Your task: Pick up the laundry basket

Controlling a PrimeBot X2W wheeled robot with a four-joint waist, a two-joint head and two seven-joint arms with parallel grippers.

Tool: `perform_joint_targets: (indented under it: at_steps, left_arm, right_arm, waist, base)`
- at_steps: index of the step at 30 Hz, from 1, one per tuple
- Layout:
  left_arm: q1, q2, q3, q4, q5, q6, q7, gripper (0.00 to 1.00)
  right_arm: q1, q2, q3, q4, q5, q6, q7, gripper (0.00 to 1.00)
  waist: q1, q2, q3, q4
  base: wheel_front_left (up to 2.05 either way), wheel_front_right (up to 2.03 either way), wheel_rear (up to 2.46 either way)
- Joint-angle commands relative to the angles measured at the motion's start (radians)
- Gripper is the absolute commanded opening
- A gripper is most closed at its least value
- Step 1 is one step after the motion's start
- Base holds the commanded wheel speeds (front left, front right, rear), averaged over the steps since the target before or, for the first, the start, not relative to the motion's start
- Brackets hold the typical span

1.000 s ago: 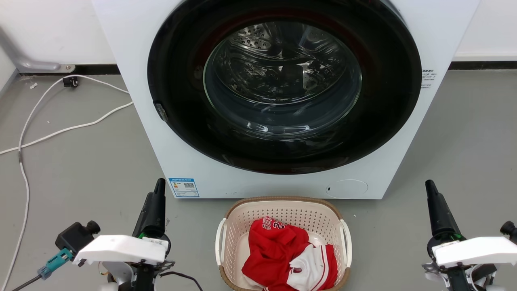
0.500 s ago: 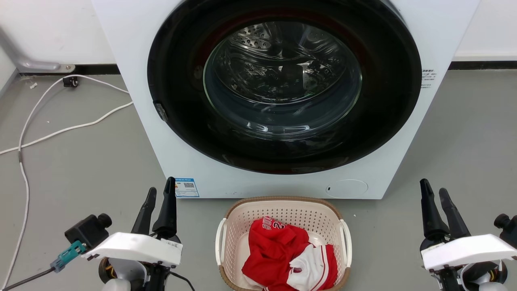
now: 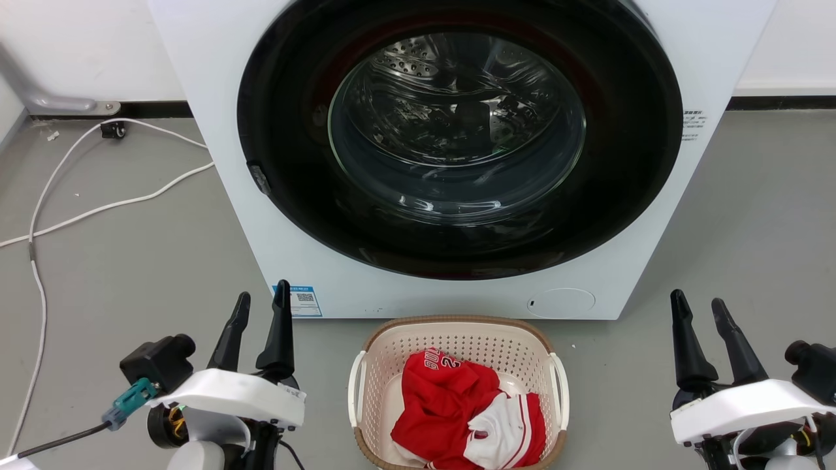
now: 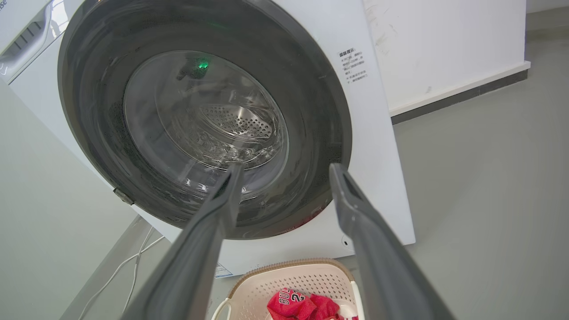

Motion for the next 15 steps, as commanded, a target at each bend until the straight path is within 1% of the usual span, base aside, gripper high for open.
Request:
perform_joint_targets:
  at_steps: [1,15]
  left_arm:
    - [-0.032,0.01,-0.007,-0.001,0.058,0.005,-0.015,1.0]
    - [-0.043,0.015,-0.031,0.017,0.211,0.022,-0.05,1.0]
  right_arm:
    - [-0.005,0.0,-0.002,-0.022,-0.069,0.0,-0.007,1.0]
    - [0.004,0.0,0.003,-0.037,-0.249,0.0,-0.003,1.0]
  waist:
    - [-0.0001,0.0,0.001,0.001]
    - [-0.0001,0.0,0.002,0.002]
  base:
    - [0.0,0.0,0.0]
    - [0.0,0.0,0.0]
